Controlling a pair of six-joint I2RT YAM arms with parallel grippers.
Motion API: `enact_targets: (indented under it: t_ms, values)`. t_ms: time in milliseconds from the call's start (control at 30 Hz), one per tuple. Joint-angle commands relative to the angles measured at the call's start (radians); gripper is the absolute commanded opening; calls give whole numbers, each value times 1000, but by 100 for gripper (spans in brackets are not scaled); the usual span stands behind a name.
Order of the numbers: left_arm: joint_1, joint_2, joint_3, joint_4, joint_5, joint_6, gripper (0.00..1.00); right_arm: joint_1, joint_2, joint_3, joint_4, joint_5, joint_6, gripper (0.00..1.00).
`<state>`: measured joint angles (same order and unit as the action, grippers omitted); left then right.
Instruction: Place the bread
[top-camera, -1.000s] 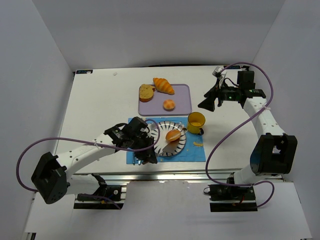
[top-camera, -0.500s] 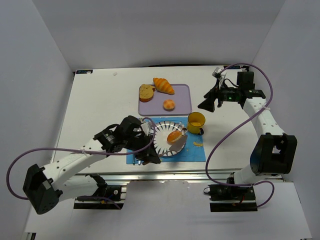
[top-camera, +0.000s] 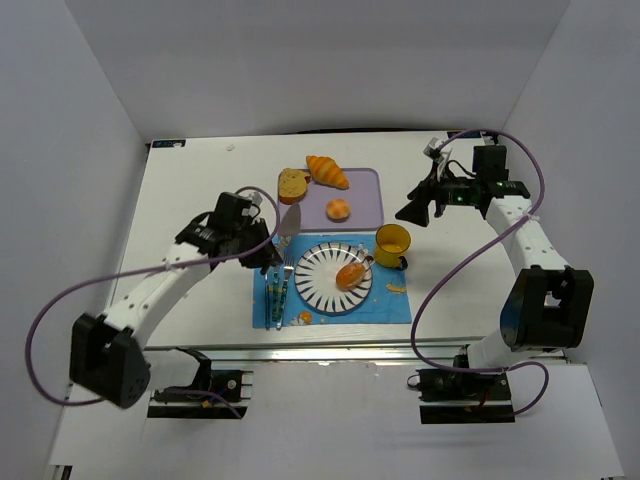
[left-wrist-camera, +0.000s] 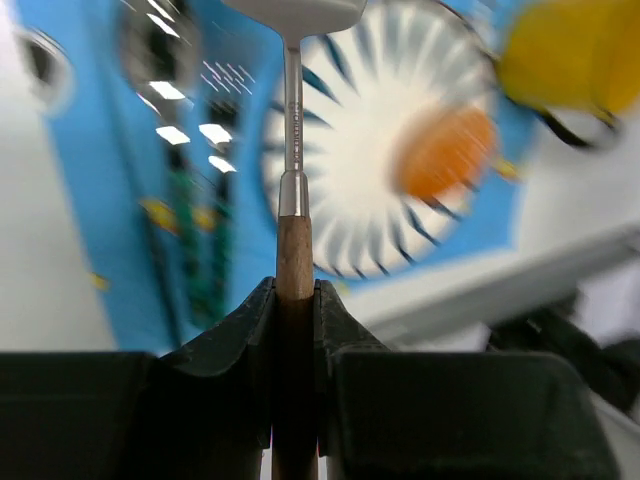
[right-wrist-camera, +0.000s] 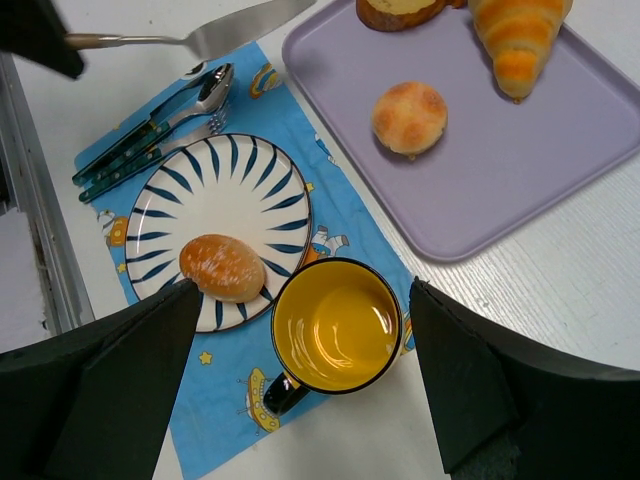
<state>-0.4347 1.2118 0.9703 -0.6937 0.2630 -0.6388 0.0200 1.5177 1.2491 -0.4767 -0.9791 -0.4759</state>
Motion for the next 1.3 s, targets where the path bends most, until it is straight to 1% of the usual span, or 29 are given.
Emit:
enact_targets:
  t_ms: [0, 33, 67, 100, 167, 200, 267, 300, 367, 467, 567, 600, 667, 700, 767, 800, 900, 933, 1133, 1200, 1233, 1267]
  values:
    - [75, 126, 67, 43, -243, 158, 0, -3, -11, 47, -26, -35, -38, 89]
    - [103, 155, 65, 66, -249, 174, 0, -3, -14, 49, -46, -39, -53, 89]
    - [126, 182, 62, 94, -289, 185, 0, -3, -19, 49, -51, -43, -64, 89]
    - [169, 233, 56, 150, -301, 224, 0, -3, -25, 46, -51, -46, -70, 89]
    - [206, 279, 67, 175, -346, 254, 0, -3, -28, 50, -78, -43, -90, 89]
    - [233, 316, 89, 186, -387, 301, 0, -3, -33, 56, -88, -40, -102, 89]
    - [263, 328, 85, 227, -416, 332, 0, -3, -39, 55, -99, -26, -121, 89]
    - [298, 337, 71, 279, -404, 344, 0, -3, -43, 46, -99, -24, -121, 89]
    - [330, 360, 59, 316, -378, 349, 0, -3, -48, 39, -97, -27, -115, 89]
    - [369, 423, 57, 324, -355, 370, 0, -3, -51, 33, -86, -30, -101, 89]
    - [395, 462, 47, 338, -323, 390, 3, -3, -53, 36, -86, -24, -101, 89]
    - [402, 468, 44, 339, -318, 392, 7, -3, -48, 38, -88, -21, -105, 89]
    - [412, 482, 36, 342, -298, 401, 12, -3, -47, 46, -92, -21, -106, 89]
    - [422, 483, 34, 342, -289, 403, 17, -3, -42, 47, -92, -26, -105, 89]
    - [433, 485, 27, 342, -268, 410, 22, -3, -39, 50, -92, -26, -104, 89]
    - [433, 485, 27, 339, -265, 413, 27, -3, -37, 50, -92, -26, -102, 89]
    - [433, 473, 24, 324, -265, 426, 35, -3, -39, 47, -92, -21, -105, 89]
    - [433, 468, 25, 319, -265, 429, 39, -3, -37, 44, -91, -21, -104, 89]
    - [433, 448, 15, 293, -269, 433, 55, -3, -39, 33, -86, -21, -102, 89]
    - [433, 440, 11, 292, -277, 427, 70, -3, -40, 35, -86, -18, -101, 89]
    - [433, 422, 10, 290, -280, 423, 74, -3, -40, 36, -88, -15, -101, 89]
    - [433, 410, 10, 289, -287, 415, 98, -3, -42, 38, -88, -12, -102, 89]
